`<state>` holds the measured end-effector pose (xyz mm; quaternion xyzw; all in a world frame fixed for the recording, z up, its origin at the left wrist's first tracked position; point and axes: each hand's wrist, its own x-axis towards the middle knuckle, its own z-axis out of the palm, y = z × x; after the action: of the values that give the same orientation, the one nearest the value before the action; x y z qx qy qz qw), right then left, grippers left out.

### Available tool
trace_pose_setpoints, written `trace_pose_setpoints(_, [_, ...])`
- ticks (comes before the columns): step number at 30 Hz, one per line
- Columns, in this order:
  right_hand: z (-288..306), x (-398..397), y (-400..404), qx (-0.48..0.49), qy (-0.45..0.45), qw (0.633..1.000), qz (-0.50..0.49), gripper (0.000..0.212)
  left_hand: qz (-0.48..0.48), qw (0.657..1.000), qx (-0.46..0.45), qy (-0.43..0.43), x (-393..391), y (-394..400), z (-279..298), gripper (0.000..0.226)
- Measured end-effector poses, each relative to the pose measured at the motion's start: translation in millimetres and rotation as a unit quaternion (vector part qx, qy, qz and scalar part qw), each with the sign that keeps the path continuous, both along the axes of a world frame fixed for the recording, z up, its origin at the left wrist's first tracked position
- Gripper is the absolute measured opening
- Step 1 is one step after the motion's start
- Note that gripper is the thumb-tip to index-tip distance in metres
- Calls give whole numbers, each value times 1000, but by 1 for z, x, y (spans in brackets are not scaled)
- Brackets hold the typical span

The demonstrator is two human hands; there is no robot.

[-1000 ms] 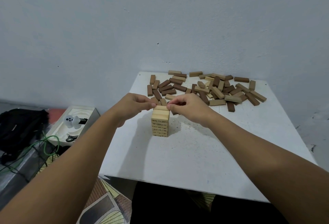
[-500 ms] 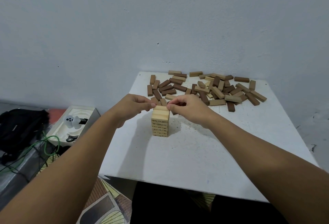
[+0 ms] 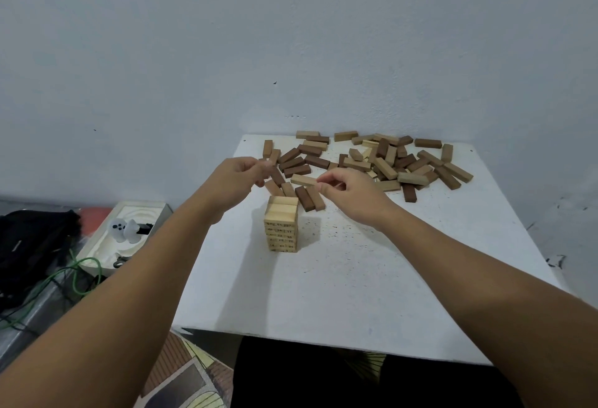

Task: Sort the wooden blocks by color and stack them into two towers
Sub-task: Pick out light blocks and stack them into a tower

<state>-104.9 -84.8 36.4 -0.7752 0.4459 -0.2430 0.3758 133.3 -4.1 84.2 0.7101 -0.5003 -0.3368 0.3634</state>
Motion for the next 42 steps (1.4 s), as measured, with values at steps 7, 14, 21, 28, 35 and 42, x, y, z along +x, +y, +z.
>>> trace_pose_setpoints(7, [-4, -55, -27, -89, 172, 979, -61, 31, -58, 978, -37, -195, -74, -59, 24, 24])
trace_pose_setpoints(14, [-7, -100, -57, -98, 243, 963, -71, 39, -133, 951, 17, -280, -151, -121, 8, 31])
trace_pose_setpoints(21, [-20, -94, -112, -134, 287, 947, -55, 37, -168, 907, 86, -377, -157, -193, -40, 40])
trace_pose_setpoints(28, [-39, -81, -153, -159, 383, 910, -14, 41, -204, 850, 150, -461, -133, -241, -72, 47])
trace_pose_setpoints(35, [-38, -97, -177, -241, 378, 893, -42, 35, -205, 876, 101, -424, -127, -262, -61, 32])
trace_pose_setpoints(42, [-49, -90, -187, -263, 356, 897, -18, 38, -220, 883, 112, -399, -143, -272, -71, 34])
